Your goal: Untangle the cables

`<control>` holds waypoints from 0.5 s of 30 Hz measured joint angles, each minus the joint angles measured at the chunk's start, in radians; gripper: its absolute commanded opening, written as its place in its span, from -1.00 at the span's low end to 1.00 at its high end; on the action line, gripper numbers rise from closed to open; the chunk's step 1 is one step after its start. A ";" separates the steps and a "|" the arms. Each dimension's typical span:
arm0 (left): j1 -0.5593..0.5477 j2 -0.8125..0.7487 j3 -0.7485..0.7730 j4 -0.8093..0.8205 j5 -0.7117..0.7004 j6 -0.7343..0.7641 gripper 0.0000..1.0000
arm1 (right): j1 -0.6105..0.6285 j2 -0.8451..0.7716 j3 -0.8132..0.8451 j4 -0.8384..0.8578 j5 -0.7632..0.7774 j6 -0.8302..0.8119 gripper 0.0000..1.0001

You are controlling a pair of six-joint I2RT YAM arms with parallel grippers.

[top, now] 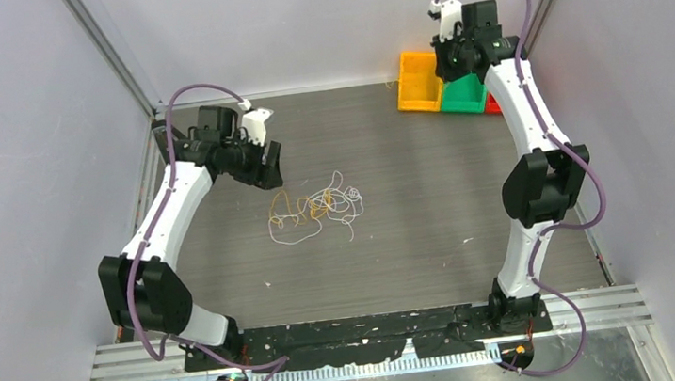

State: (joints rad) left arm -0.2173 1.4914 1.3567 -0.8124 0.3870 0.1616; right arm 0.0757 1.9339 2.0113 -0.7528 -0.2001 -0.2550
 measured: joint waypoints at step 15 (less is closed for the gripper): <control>0.014 0.052 0.046 -0.023 -0.011 -0.014 0.32 | -0.005 0.211 0.170 0.076 0.387 0.063 -0.90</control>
State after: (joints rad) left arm -0.2028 1.5436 1.4025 -0.8352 0.3759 0.1478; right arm 0.0711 2.1448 2.1815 -0.6765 0.1871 -0.1917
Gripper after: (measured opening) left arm 0.659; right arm 0.067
